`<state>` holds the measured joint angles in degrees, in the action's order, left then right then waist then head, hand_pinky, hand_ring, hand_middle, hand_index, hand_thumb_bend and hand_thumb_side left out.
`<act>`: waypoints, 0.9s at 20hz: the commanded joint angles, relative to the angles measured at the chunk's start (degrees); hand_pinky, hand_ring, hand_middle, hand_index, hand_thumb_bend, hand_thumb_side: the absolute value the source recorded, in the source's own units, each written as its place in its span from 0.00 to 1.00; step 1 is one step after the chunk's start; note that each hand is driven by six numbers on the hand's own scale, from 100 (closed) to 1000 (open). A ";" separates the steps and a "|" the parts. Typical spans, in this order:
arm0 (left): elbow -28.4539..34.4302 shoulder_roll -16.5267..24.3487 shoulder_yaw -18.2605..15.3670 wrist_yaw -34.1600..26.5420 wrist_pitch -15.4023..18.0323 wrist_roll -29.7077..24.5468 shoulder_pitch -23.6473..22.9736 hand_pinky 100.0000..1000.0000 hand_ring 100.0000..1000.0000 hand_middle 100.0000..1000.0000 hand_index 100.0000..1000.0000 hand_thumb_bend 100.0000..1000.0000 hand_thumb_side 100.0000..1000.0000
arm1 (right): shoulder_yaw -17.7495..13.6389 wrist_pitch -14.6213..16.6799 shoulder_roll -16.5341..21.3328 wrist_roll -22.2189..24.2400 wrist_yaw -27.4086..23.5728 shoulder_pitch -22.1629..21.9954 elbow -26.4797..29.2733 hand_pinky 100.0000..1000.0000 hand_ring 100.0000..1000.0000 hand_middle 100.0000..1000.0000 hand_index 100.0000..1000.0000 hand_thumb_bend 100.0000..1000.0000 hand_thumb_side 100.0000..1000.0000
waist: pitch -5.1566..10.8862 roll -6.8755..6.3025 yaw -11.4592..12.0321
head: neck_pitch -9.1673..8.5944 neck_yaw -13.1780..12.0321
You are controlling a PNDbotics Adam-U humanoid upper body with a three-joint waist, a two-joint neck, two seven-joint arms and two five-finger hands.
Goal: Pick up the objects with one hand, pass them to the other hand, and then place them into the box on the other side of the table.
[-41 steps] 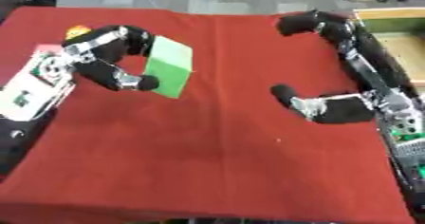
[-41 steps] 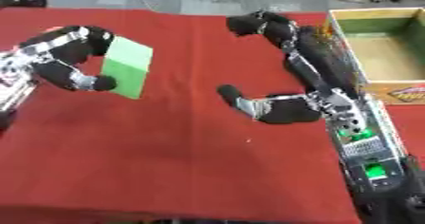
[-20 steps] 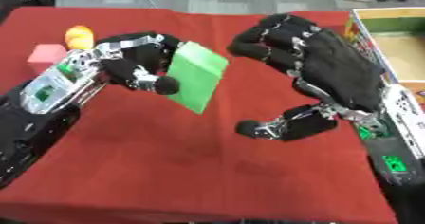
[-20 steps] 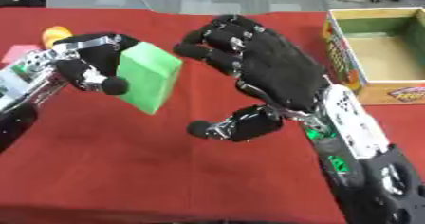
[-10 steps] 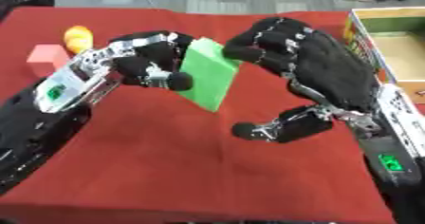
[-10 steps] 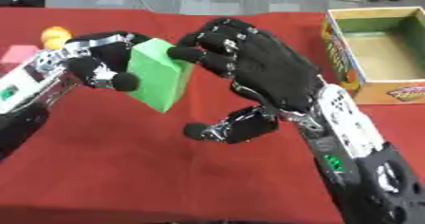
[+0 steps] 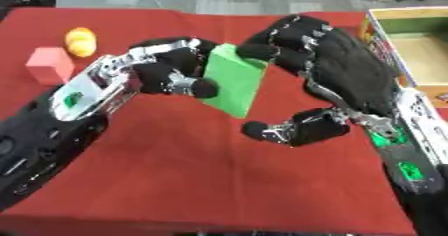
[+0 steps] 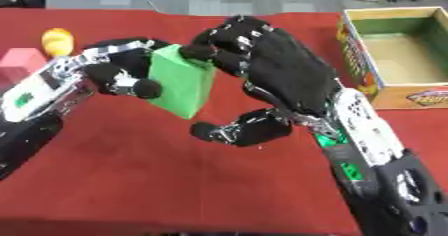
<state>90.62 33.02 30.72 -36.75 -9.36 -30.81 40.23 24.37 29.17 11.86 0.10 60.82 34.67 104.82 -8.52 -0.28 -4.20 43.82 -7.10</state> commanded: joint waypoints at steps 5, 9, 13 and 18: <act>-0.30 -0.73 0.71 -0.72 -0.60 1.18 1.65 0.74 0.56 0.49 0.59 0.56 0.22 | -0.05 -4.44 -0.23 -4.53 0.50 0.99 -0.29 0.57 0.54 0.53 0.72 0.42 0.48 | 0.27 0.26 -0.13 | 0.29 0.14; -1.01 -1.36 1.11 -0.95 -0.96 1.82 1.82 0.74 0.57 0.50 0.61 0.56 0.23 | 0.24 -7.42 -0.27 -7.12 0.20 1.04 -0.86 0.52 0.50 0.48 0.65 0.40 0.47 | 0.19 0.28 -0.23 | 0.29 0.11; -1.30 -1.75 1.41 -1.26 -1.26 2.41 2.05 0.74 0.58 0.51 0.62 0.57 0.24 | 0.36 -10.08 -0.38 -9.46 -0.25 0.99 -1.25 0.48 0.47 0.45 0.60 0.25 0.41 | 0.11 0.26 -0.36 | 0.29 0.04; -0.48 -1.57 1.88 -0.98 -1.69 3.35 2.18 0.75 0.61 0.55 0.66 0.50 0.31 | 0.51 -11.38 -0.39 -11.33 -1.86 0.99 -1.78 0.47 0.45 0.43 0.56 0.04 0.34 | 0.10 0.17 -0.44 | 0.29 -0.04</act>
<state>88.94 30.87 32.32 -37.83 -10.97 -27.77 41.39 25.28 18.22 11.47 -10.57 59.61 34.72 102.54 -8.53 -0.28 -4.60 43.82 -7.00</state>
